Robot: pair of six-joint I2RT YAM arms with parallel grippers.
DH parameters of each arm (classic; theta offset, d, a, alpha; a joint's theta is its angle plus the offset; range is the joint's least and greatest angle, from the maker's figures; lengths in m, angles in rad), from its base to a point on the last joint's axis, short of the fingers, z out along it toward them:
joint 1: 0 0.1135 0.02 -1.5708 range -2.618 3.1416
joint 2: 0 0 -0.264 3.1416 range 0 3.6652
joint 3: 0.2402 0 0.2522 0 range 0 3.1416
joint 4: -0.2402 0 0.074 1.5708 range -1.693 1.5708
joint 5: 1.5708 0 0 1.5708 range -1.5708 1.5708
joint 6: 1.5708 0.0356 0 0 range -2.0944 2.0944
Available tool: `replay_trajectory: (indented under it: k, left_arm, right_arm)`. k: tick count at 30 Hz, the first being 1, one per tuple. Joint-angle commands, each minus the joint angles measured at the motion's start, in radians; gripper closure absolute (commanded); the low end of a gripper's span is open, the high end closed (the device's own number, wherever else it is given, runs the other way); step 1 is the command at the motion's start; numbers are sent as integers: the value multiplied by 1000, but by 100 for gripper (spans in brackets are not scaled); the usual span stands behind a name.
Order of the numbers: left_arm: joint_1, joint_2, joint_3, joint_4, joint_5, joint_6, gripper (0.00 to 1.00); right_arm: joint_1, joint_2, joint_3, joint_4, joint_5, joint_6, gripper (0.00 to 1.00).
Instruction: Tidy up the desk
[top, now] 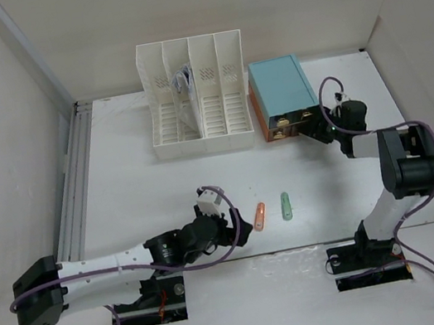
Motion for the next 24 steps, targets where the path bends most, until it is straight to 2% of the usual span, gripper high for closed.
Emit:
replay_trajectory:
  k: [1,10,16,24]
  left_arm:
    - [-10,-30,31,0,-20,-9,18]
    - [-10,-61,22,-9,-29,-9,18]
    - [-10,-70,22,-19,-29,1,18]
    - [-10,-70,45,-28,-29,11,18]
  right_arm:
    - [-11,-107,-16,10,-29,-36,69]
    - [-30,-200,-82,-243,-108,-231,66]
    - [-39,-236,-82,-331,-118,-260,62]
    - [-57,-260,-91,-401,-128,-289,62]
